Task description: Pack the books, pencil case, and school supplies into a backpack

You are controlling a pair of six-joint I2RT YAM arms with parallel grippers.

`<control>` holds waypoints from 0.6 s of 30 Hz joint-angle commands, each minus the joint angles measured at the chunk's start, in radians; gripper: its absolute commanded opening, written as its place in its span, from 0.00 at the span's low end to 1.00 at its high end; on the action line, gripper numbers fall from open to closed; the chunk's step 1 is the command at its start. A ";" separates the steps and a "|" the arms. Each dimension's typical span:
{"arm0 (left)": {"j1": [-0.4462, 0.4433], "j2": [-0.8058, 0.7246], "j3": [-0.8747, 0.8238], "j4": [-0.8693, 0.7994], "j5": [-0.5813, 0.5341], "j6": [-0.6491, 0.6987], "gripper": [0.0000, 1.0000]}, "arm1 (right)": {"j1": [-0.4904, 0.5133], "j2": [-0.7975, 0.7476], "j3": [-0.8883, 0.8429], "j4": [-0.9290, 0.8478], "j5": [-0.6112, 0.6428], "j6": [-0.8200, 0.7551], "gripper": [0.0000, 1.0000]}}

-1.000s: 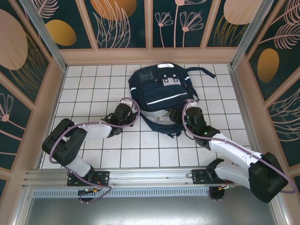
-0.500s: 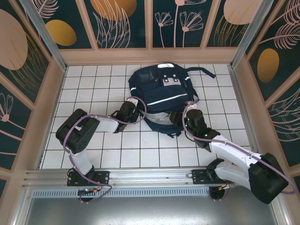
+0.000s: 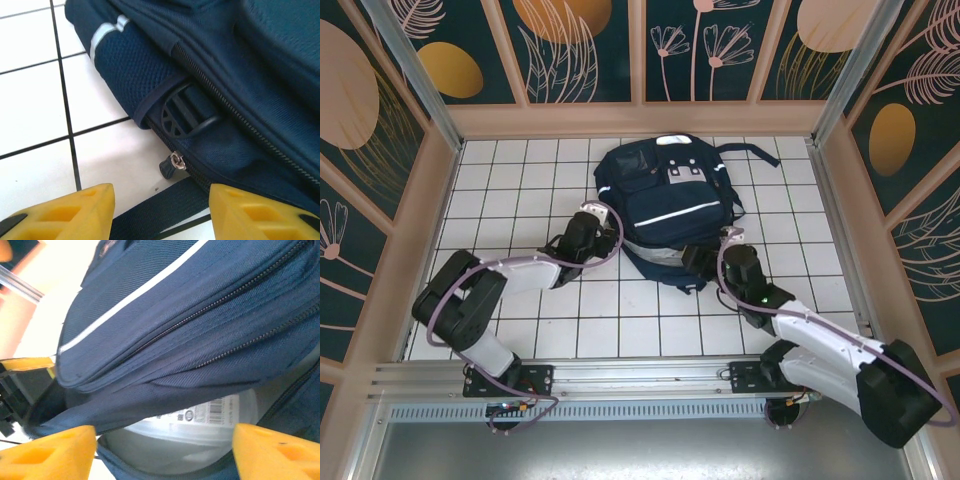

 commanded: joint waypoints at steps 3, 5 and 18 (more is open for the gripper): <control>0.001 -0.061 -0.062 0.030 -0.044 -0.062 0.59 | 0.015 -0.097 -0.088 0.100 -0.096 0.201 0.79; 0.000 -0.059 -0.063 0.033 -0.067 -0.069 0.59 | 0.024 -0.097 -0.110 0.152 -0.116 0.268 0.81; 0.000 -0.054 -0.096 0.083 -0.095 -0.091 0.59 | 0.110 0.223 0.066 0.307 -0.093 0.354 0.85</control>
